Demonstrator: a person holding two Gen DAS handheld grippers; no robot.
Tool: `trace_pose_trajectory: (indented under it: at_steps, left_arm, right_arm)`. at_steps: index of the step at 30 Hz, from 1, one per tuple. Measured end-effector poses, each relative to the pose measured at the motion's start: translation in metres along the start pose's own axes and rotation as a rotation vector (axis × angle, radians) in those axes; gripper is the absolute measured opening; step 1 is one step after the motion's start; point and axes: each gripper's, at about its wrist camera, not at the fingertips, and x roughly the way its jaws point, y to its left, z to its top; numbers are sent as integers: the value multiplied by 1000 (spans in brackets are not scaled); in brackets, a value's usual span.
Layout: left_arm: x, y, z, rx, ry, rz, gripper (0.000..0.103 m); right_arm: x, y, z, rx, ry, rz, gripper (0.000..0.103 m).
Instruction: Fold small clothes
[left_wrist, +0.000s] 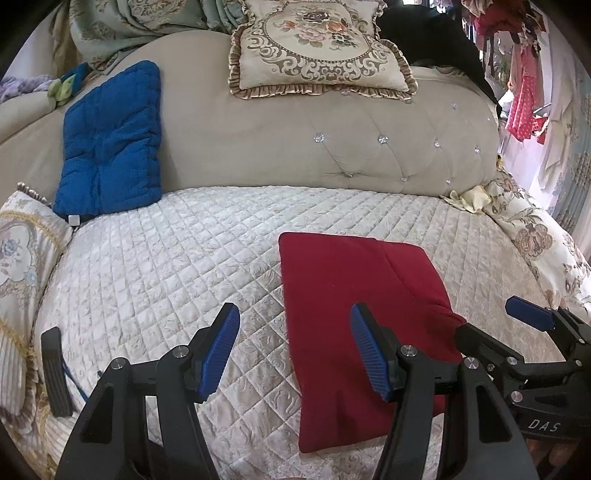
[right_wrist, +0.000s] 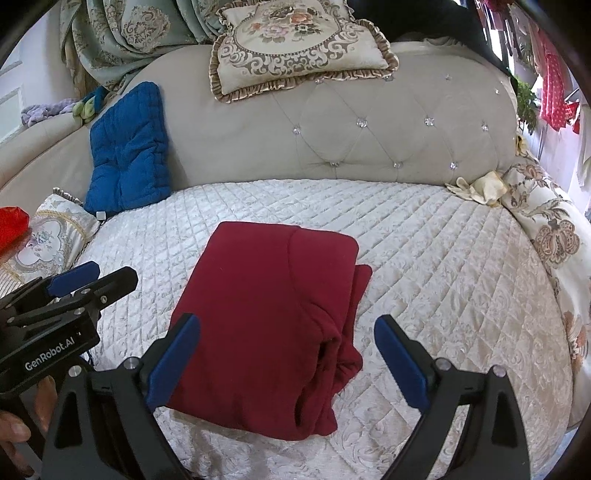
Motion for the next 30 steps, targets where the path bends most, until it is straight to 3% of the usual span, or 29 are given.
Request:
trace_pose_trajectory:
  at_steps: [30]
  left_arm:
    - [10,2,-4,1,23,-3,41]
  right_arm:
    - [11,-2,-5,13,22,6,97]
